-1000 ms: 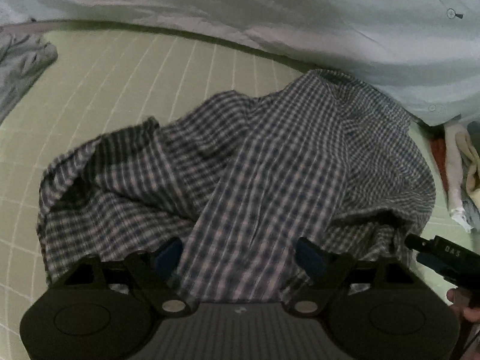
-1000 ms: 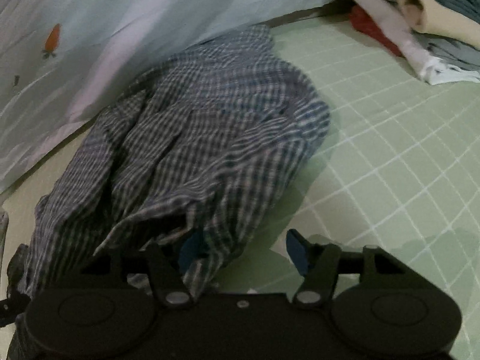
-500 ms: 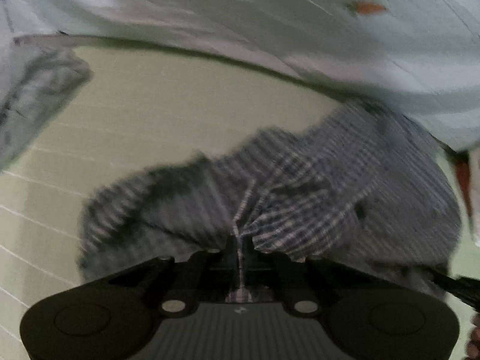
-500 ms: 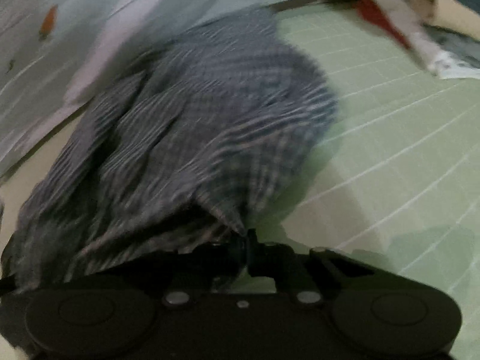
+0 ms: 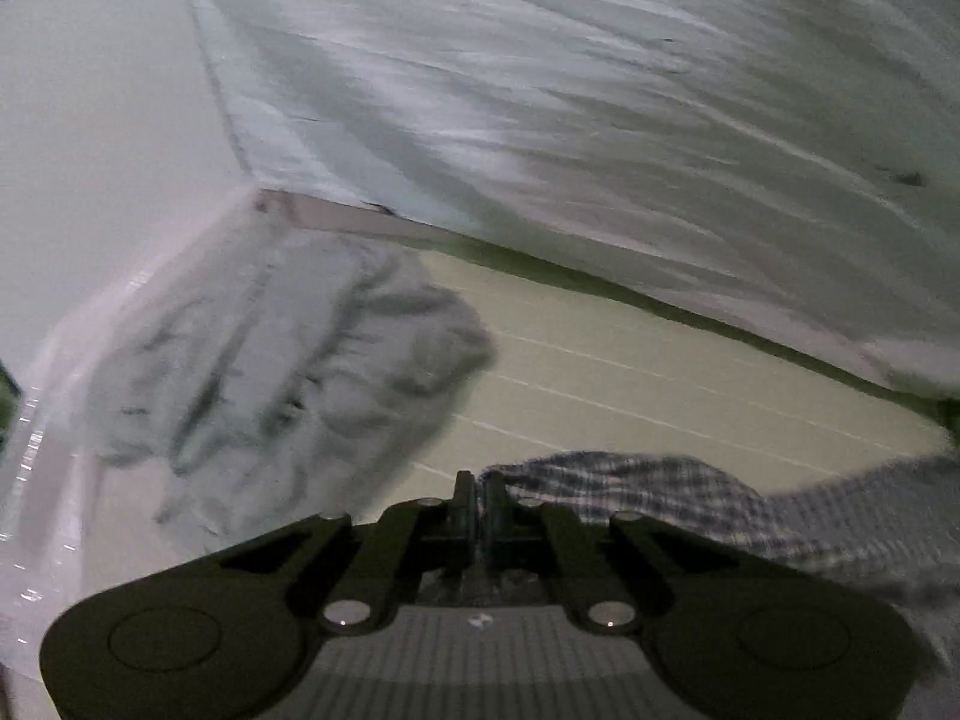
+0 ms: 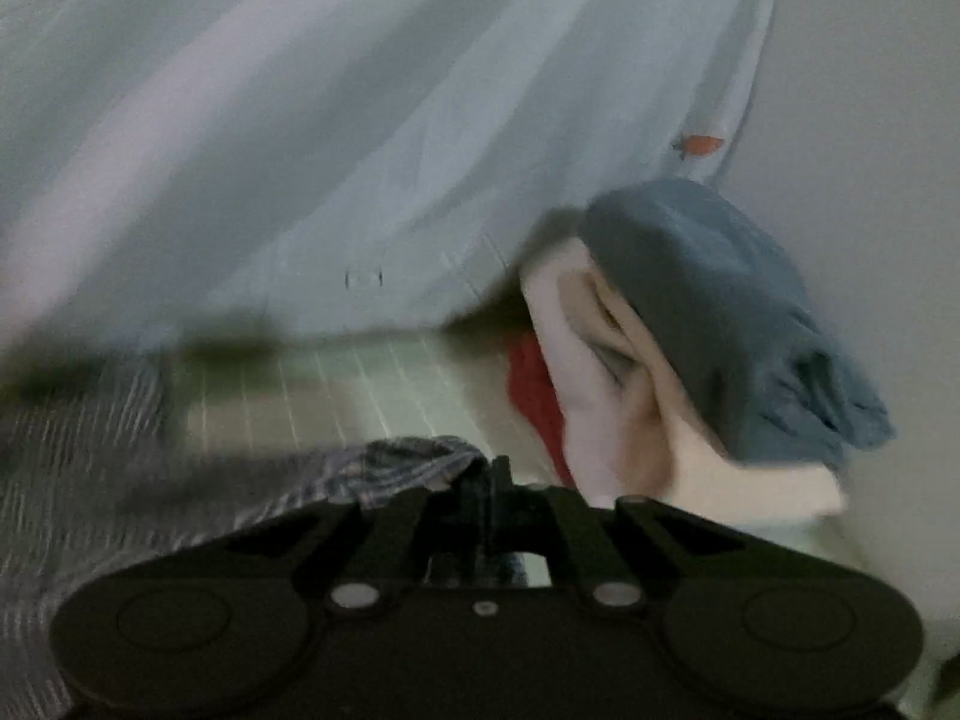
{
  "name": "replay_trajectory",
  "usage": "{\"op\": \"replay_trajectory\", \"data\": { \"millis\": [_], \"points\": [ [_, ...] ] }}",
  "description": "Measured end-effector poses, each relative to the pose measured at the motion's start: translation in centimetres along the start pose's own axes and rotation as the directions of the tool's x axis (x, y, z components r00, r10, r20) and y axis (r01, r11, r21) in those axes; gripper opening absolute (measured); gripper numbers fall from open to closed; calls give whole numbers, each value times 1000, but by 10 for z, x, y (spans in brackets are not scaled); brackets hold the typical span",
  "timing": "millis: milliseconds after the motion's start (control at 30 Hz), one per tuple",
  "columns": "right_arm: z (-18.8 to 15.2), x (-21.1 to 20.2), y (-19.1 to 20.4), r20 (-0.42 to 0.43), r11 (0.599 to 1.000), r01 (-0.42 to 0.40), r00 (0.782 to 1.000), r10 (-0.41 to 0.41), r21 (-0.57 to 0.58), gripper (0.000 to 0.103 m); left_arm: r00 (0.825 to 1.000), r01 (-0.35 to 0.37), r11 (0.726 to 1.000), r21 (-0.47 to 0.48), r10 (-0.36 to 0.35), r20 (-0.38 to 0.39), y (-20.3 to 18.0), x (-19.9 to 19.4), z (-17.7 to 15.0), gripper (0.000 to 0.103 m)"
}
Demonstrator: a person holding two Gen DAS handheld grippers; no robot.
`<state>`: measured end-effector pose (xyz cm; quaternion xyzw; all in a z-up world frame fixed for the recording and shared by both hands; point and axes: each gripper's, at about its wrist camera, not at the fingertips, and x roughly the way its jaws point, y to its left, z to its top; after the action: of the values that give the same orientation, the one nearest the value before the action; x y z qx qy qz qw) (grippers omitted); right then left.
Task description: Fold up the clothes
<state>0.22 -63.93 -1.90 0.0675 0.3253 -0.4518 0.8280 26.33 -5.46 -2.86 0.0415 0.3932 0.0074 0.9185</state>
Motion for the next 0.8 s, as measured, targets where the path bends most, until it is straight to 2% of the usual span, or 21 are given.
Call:
{"op": "replay_trajectory", "data": {
  "millis": [33,67,100,133,167,200,233,333,433,500,567,633,733,767,800],
  "points": [
    [5,8,2,-20,1000,-10,1000,10,26,16,1000,-27,1000,-11,27,-5,1,4,1,9],
    [5,11,7,-28,999,-8,1000,9,38,30,999,-33,999,-27,33,-17,0,5,-1,10],
    [3,11,13,-32,999,0,999,2,44,46,999,-25,999,-43,23,-29,-2,4,-5,20],
    [-2,7,21,-28,999,-5,1000,6,40,57,999,-16,998,-60,14,-41,-5,3,-9,34],
    [-8,1,28,-19,999,-16,1000,16,30,70,999,0,997,-72,-4,-49,-8,1,-14,42],
    [-16,-6,33,-14,999,-29,999,29,17,74,998,25,997,-79,-29,-52,-11,-3,-20,59],
    [-26,-15,37,-14,999,-40,999,40,5,75,997,44,996,-83,-49,-53,-16,-9,-27,72],
    [-57,-42,40,-46,998,-65,997,65,-8,78,995,75,994,-79,-80,-60,-37,-30,-49,79],
    [-93,-61,42,-133,991,-134,982,135,18,79,978,182,980,-83,-189,-93,-52,-46,-73,82],
    [-118,-73,46,-192,978,-208,960,205,6,79,942,300,950,-86,-309,-130,-67,-54,-92,82],
    [-137,-82,50,-230,972,-232,948,222,-17,78,902,387,919,-72,-394,-177,-83,-61,-108,82],
    [-153,-90,52,-257,968,-248,938,234,-25,78,868,448,893,-44,-446,-221,-99,-66,-124,85],
    [-169,-95,44,-283,964,-263,923,260,28,77,836,487,873,-34,-477,-272,-113,-69,-144,85],
    [-173,-96,42,-293,964,-265,919,264,37,72,826,499,866,-39,-489,-282,-115,-69,-148,85],
    [-177,-97,40,-303,963,-265,916,264,38,61,815,513,857,-47,-503,-288,-116,-70,-152,80]
  ]
}}
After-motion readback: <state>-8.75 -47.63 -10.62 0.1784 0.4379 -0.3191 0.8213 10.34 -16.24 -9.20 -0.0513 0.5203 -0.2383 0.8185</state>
